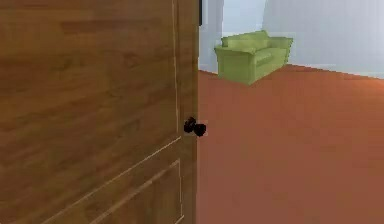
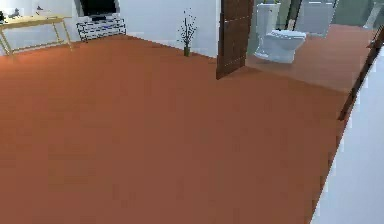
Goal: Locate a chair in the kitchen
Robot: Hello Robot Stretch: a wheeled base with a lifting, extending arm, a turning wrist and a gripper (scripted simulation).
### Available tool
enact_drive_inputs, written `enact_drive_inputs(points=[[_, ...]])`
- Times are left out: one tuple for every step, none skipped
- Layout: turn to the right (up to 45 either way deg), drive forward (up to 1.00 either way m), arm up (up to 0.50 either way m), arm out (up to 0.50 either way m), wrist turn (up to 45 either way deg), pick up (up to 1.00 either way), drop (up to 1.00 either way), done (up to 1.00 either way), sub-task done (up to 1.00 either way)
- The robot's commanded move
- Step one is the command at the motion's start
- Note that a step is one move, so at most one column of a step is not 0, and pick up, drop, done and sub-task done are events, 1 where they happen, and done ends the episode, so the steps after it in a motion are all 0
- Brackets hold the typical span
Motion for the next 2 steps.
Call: enact_drive_inputs(points=[[36.0,0.00,0.00,0.00,0.0,0.00,0.00,0.00,0.00],[0.0,0.25,0.00,0.00,0.0,0.00,0.00,0.00,0.00]])
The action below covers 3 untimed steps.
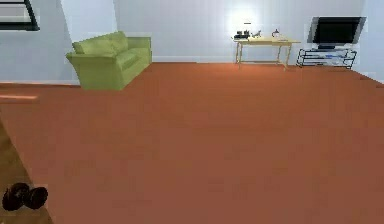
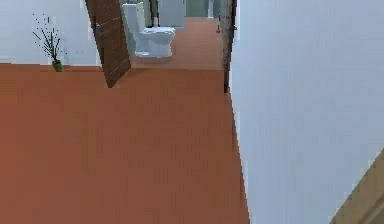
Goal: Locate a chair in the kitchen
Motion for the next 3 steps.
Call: enact_drive_inputs(points=[[27.0,0.00,0.00,0.00,0.0,0.00,0.00,0.00,0.00],[0.0,0.05,0.00,0.00,0.0,0.00,0.00,0.00,0.00],[45.0,0.00,0.00,0.00,0.0,0.00,0.00,0.00,0.00]])
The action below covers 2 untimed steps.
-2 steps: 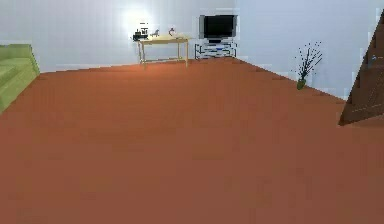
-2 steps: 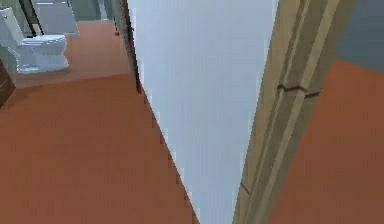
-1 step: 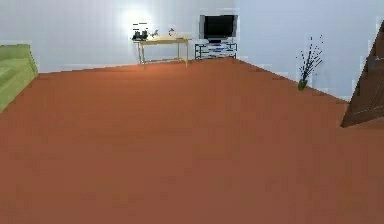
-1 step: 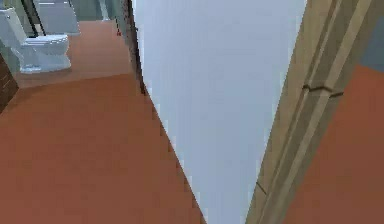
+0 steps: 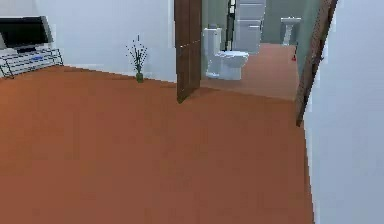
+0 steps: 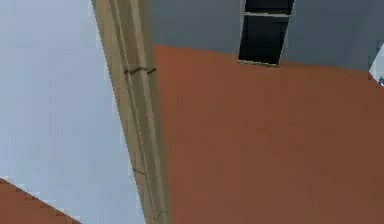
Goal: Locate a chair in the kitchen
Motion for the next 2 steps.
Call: enact_drive_inputs(points=[[45.0,0.00,0.00,0.00,0.0,0.00,0.00,0.00,0.00],[45.0,0.00,0.00,0.00,0.0,0.00,0.00,0.00,0.00]])
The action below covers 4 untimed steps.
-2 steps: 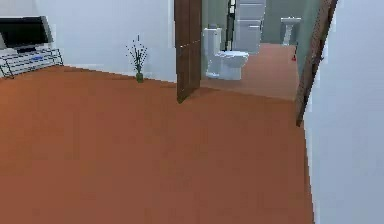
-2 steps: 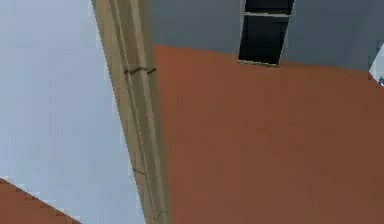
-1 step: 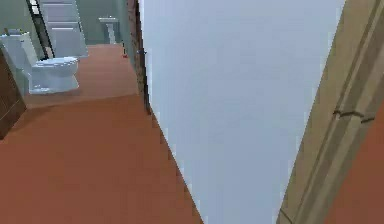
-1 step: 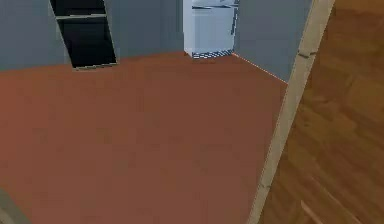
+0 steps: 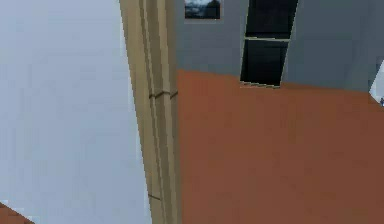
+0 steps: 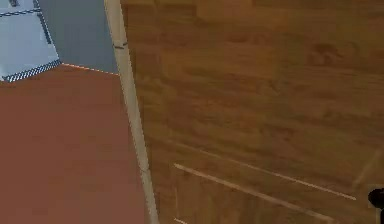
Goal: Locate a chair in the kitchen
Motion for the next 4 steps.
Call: enact_drive_inputs(points=[[21.0,0.00,0.00,0.00,0.0,0.00,0.00,0.00,0.00],[0.0,0.55,0.00,0.00,0.0,0.00,0.00,0.00,0.00],[3.0,0.00,0.00,0.00,0.0,0.00,0.00,0.00,0.00],[0.0,0.30,0.00,0.00,0.0,0.00,0.00,0.00,0.00]])
